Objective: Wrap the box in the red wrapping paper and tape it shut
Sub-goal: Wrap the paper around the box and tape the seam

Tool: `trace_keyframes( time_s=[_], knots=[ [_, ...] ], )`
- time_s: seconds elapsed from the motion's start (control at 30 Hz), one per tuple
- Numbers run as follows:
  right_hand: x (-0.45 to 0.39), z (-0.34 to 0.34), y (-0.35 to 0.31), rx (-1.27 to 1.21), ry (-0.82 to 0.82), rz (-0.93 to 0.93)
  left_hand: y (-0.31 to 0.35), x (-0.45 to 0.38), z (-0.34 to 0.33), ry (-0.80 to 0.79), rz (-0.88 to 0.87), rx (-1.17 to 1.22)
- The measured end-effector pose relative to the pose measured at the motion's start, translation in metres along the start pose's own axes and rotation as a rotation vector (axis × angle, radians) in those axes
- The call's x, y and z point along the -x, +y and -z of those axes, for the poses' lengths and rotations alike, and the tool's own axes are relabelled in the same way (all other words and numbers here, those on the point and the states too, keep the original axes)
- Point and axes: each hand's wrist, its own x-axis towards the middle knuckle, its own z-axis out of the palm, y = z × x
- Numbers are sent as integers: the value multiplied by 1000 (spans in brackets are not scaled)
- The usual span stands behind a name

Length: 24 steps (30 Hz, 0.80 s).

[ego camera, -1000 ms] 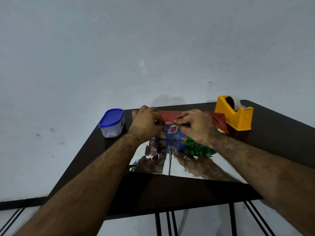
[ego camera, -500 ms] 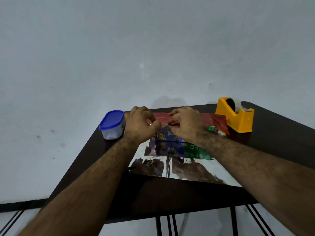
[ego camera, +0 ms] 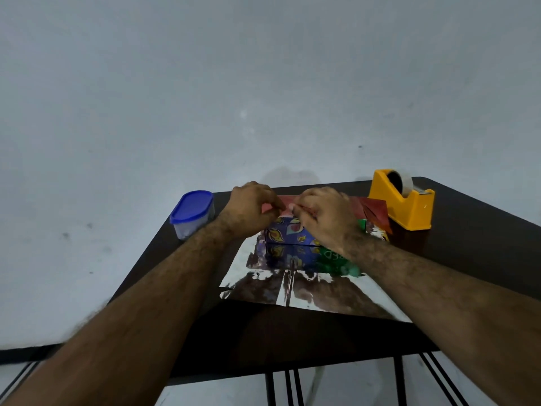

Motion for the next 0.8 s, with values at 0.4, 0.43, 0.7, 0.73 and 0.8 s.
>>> trace_keyframes(
  time_s=[0.4, 0.43, 0.7, 0.73, 0.8],
  knots=[
    [-15, -10, -2, -220, -100, -156, -19, 9, -15, 64, 46, 35],
    [-17, -10, -2, -233, -107, -164, -20, 9, -14, 59, 63, 36],
    [-14, -5, 5, -141, -173, -85, -31, 8, -8, 53, 203, 87],
    [-12, -4, 6, -125, -176, -74, -29, 8, -6, 42, 229, 116],
    [-10, -2, 6, -121, -186, -77, -25, 8, -2, 17, 234, 125]
  ],
)
